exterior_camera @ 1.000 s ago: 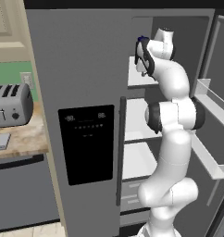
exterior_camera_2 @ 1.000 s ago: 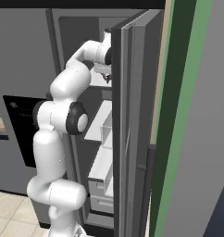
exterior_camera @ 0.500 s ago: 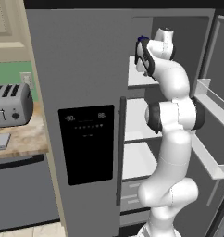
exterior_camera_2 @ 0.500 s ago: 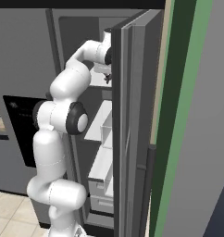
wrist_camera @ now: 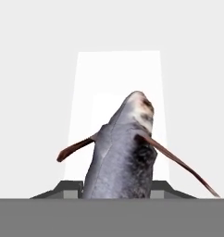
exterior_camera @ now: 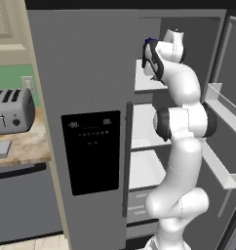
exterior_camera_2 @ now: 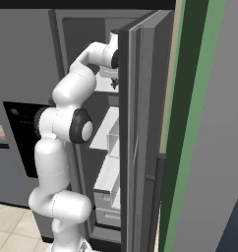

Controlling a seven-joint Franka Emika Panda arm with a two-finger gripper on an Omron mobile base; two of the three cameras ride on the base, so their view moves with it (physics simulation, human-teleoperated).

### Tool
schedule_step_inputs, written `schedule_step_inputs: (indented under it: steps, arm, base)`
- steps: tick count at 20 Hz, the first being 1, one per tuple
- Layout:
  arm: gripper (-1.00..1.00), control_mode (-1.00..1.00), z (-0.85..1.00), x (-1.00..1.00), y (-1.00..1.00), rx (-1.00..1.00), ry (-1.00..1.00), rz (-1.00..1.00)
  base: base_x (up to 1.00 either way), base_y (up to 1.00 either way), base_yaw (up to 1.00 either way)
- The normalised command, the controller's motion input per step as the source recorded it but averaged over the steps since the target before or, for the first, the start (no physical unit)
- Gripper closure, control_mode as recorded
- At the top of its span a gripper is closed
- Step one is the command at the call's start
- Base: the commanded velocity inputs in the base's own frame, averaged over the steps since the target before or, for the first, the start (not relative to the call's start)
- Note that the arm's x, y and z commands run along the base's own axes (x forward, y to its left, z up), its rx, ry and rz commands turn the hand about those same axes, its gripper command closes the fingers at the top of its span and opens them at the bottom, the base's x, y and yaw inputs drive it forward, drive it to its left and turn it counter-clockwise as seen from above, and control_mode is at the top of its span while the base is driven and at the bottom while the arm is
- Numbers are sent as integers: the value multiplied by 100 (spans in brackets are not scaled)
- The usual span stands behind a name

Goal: Take the fish from the fridge and place it on the digital scale on the counter by the fridge. Wait a few seconds for a reading, then move it to the plate on the dining counter.

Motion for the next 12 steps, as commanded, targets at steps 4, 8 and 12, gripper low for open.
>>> schedule_step_inputs:
  steps: [4, 8, 12]
  arm:
    - [100, -100, -1, -49, 0, 0, -9, 0]
    - [100, -100, 0, -48, 0, 0, -14, 0]
    - [100, -100, 2, -29, 4, 0, -2, 0]
  base:
    - [0, 0, 0]
    - [0, 0, 0]
    - [0, 0, 0]
